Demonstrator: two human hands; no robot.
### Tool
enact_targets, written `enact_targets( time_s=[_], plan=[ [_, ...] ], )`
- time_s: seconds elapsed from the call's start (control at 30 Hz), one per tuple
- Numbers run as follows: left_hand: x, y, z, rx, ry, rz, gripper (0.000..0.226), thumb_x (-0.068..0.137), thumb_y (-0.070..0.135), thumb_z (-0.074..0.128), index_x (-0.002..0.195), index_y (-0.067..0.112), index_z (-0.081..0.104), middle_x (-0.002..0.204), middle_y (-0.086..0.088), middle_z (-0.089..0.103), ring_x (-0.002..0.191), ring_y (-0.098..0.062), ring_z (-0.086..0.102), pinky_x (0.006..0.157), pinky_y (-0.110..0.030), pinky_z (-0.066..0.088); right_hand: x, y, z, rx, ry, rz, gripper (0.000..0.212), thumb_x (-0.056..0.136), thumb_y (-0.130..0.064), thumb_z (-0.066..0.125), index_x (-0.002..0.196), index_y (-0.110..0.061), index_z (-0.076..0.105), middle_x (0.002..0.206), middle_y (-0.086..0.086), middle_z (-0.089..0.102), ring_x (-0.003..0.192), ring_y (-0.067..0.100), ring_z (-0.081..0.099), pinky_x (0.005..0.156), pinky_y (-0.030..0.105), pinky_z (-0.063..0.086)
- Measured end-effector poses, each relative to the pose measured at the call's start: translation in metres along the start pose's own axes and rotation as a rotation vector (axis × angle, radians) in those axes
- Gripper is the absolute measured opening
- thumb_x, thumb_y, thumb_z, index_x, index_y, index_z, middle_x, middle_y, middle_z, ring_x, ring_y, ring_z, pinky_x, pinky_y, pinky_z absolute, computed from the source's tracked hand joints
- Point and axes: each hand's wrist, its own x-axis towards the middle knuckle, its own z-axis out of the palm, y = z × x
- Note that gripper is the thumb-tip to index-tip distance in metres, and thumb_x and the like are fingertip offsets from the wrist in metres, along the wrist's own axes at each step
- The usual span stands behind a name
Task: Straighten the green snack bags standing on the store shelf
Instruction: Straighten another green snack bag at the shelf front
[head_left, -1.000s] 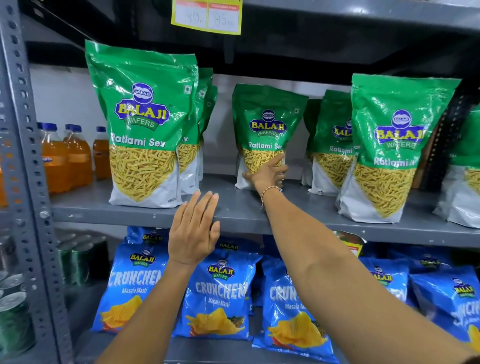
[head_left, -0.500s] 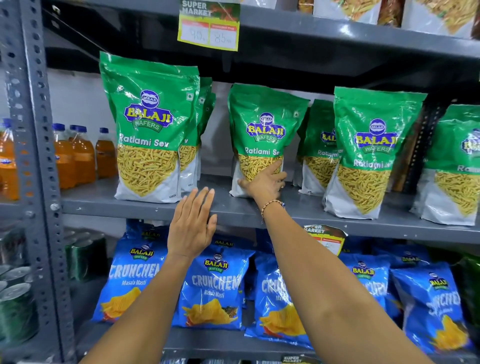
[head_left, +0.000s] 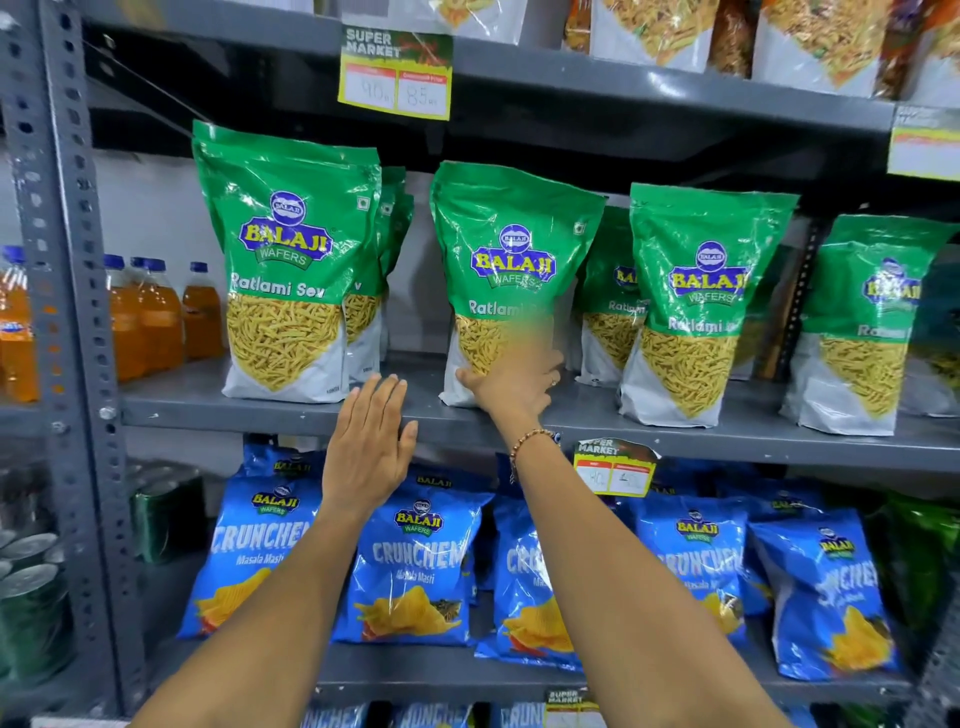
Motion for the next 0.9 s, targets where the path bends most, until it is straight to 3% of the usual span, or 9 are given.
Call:
enact_targets(
  time_s=[0.2, 0.5, 0.7, 0.9],
  plan=[
    [-0.001, 0.004, -0.007, -0.020, -0.018, -0.018, 0.054, 0.100, 0.035, 0.027, 0.134, -0.001, 0.048, 0.138, -0.019, 0.052, 0.133, -0.035, 0.043, 0.115, -0.043, 0.021, -0.015, 0.003, -0.012, 0.016, -0.021, -0.021, 0.119, 0.071, -0.046, 0.078, 0.149, -0.008, -0.004, 0.140, 0.020, 0.021, 0.128, 0.038, 0.031, 0.101, 0.049, 0.038],
    [-0.002, 0.010, -0.017, -0.083, -0.049, -0.058, 0.065, 0.101, 0.042, 0.013, 0.136, -0.001, 0.047, 0.139, -0.019, 0.051, 0.133, -0.035, 0.043, 0.116, -0.043, 0.018, -0.033, 0.002, -0.026, 0.079, -0.041, -0.016, 0.123, 0.072, -0.046, 0.078, 0.149, -0.008, -0.010, 0.142, 0.021, 0.017, 0.130, 0.040, 0.027, 0.103, 0.053, 0.036],
    [-0.006, 0.009, -0.016, -0.076, -0.027, -0.049, 0.063, 0.101, 0.041, 0.017, 0.138, -0.001, 0.046, 0.145, -0.018, 0.045, 0.138, -0.034, 0.037, 0.116, -0.046, 0.018, -0.028, 0.009, -0.037, 0.204, -0.067, 0.016, 0.146, 0.059, -0.072, 0.070, 0.146, -0.005, -0.025, 0.154, 0.025, -0.011, 0.144, 0.045, -0.006, 0.113, 0.060, 0.013],
    [-0.006, 0.007, -0.013, -0.051, -0.034, -0.049, 0.063, 0.102, 0.042, 0.015, 0.135, -0.001, 0.048, 0.141, -0.020, 0.049, 0.136, -0.035, 0.038, 0.115, -0.047, 0.020, -0.032, 0.019, -0.026, 0.234, -0.047, -0.085, 0.137, 0.063, -0.066, 0.074, 0.148, 0.002, -0.010, 0.150, 0.026, 0.007, 0.142, 0.044, 0.009, 0.116, 0.053, 0.019]
  ],
)
